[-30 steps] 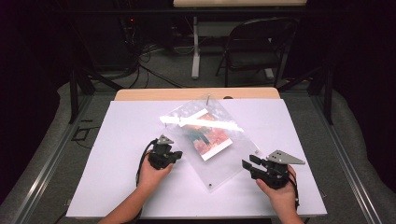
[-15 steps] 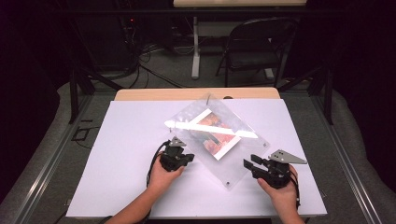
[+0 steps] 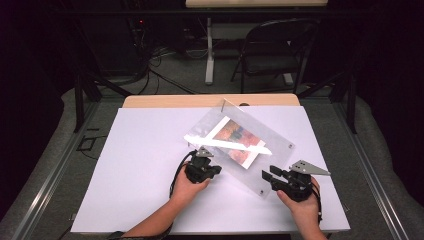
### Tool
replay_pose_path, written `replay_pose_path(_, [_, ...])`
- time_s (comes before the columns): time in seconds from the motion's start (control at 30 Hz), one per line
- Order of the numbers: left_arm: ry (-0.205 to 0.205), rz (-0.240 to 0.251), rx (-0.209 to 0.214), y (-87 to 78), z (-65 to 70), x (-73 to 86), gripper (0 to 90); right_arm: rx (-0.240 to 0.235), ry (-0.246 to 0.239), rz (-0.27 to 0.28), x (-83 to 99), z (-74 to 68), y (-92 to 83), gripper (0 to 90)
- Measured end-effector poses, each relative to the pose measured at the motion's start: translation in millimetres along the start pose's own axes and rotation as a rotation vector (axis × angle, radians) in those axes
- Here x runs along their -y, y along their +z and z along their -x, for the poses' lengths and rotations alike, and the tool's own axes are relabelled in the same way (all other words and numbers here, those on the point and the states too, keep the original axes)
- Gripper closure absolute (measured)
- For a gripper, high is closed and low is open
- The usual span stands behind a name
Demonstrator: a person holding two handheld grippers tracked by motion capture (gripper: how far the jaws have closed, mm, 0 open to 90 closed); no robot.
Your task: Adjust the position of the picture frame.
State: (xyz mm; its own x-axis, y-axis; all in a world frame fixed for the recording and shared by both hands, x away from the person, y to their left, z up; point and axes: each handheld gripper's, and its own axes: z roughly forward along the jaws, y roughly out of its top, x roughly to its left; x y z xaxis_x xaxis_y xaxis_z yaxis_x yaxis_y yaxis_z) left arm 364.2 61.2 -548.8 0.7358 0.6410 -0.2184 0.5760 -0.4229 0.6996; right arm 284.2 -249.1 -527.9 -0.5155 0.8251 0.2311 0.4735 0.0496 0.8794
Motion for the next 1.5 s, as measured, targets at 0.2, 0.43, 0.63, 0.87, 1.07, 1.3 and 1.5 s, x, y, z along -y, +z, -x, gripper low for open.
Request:
replay_pose_path(0.2, [-0.025, 0.055, -0.06, -28.9, -21.2, 5.3, 72.6, -0.002, 0.016, 0.003, 0.2, 1.9, -1.4, 56.9])
replay_pose_path(0.43, [-0.061, 0.087, -0.18, -51.3, -55.3, 15.5, 61.4, -0.001, 0.024, -0.002, 0.4, 2.4, -0.5, 56.5])
replay_pose_path(0.63, [-0.051, 0.116, -0.262, -52.6, -77.1, 14.0, 59.7, -0.001, 0.034, -0.005, 1.2, 3.0, 0.4, 56.6])
replay_pose_path(0.87, [-0.056, 0.128, -0.29, -41.6, -98.0, 7.5, 59.8, -0.003, 0.035, -0.002, 1.6, 4.4, -0.2, 56.6])
replay_pose_path(1.07, [-0.048, 0.118, -0.279, -29.2, -105.0, 0.9, 63.5, -0.012, 0.044, -0.01, 2.0, 5.1, -0.1, 56.6])
replay_pose_path(1.3, [-0.046, 0.103, -0.295, -16.1, -107.2, -8.1, 69.4, -0.016, 0.053, -0.004, 2.4, 6.0, -0.5, 56.5])
replay_pose_path(1.5, [-0.06, 0.096, -0.304, -9.8, -109.5, -11.4, 75.9, -0.018, 0.056, -0.007, 2.9, 6.7, -1.3, 56.5])
